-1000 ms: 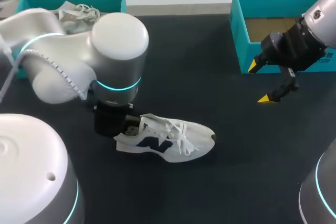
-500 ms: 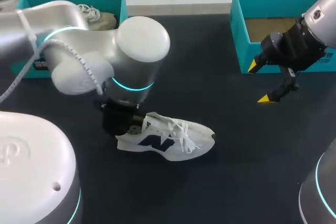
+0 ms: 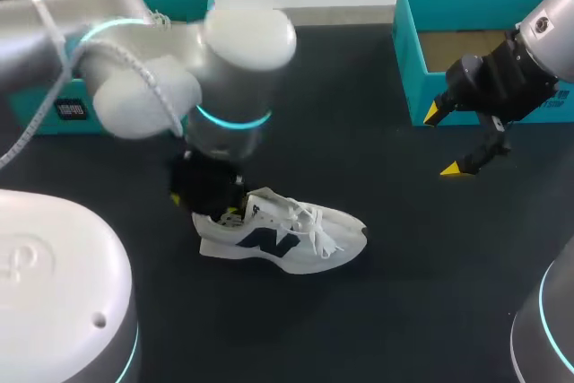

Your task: Take the shoe out of the shoebox, open the shoe tongue, remove and reinsert the insole, then place the shoe into the shoebox

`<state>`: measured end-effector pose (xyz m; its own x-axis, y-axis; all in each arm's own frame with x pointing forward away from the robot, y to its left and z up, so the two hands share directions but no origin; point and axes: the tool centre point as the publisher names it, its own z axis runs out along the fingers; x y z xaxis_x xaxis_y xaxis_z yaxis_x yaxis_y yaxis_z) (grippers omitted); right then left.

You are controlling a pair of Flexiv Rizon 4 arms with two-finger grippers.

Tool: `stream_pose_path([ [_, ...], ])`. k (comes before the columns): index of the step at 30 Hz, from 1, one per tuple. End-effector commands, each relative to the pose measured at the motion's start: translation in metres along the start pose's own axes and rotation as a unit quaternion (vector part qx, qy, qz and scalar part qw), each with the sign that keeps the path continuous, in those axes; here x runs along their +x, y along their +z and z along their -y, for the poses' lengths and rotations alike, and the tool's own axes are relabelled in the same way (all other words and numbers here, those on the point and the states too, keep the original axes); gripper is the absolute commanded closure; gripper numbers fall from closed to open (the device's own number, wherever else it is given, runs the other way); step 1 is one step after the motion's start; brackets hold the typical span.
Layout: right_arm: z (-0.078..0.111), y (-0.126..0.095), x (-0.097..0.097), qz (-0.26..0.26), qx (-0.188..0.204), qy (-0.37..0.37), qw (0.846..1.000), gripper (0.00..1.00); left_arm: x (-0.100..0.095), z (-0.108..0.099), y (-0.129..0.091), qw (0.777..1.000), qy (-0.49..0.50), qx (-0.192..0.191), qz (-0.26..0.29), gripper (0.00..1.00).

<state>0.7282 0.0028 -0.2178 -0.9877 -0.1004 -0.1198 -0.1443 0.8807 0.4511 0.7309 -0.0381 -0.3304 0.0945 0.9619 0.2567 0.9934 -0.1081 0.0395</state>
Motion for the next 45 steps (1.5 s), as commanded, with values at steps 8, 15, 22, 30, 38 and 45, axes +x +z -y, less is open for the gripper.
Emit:
stream_pose_path([
  [8, 0.0, 0.001, 0.0, 0.0, 0.001, 0.0, 1.0, 0.0, 0.047, 0.002, -0.036, 0.969, -0.149, 0.095, 0.173, 0.0],
  [15, 0.0, 0.001, 0.0, 0.0, 0.001, 0.0, 1.0, 0.0, 0.076, 0.011, -0.032, 0.889, -0.294, 0.192, 0.293, 0.0],
  [22, 0.0, 0.001, 0.0, 0.0, 0.001, 0.0, 1.0, 0.0, 0.1, 0.022, -0.016, 0.783, -0.4, 0.279, 0.386, 0.0],
  [30, 0.0, 0.001, 0.0, 0.0, 0.001, 0.0, 1.0, 0.0, 0.107, 0.026, 0.006, 0.678, -0.428, 0.383, 0.458, 0.0],
  [38, 0.0, 0.001, 0.0, 0.0, 0.001, 0.0, 1.0, 0.0, 0.107, 0.026, 0.006, 0.678, -0.428, 0.383, 0.458, 0.0],
  [45, 0.0, 0.001, 0.0, 0.0, 0.001, 0.0, 1.0, 0.0, 0.112, 0.027, 0.0, 0.659, -0.443, 0.405, 0.453, 0.0],
])
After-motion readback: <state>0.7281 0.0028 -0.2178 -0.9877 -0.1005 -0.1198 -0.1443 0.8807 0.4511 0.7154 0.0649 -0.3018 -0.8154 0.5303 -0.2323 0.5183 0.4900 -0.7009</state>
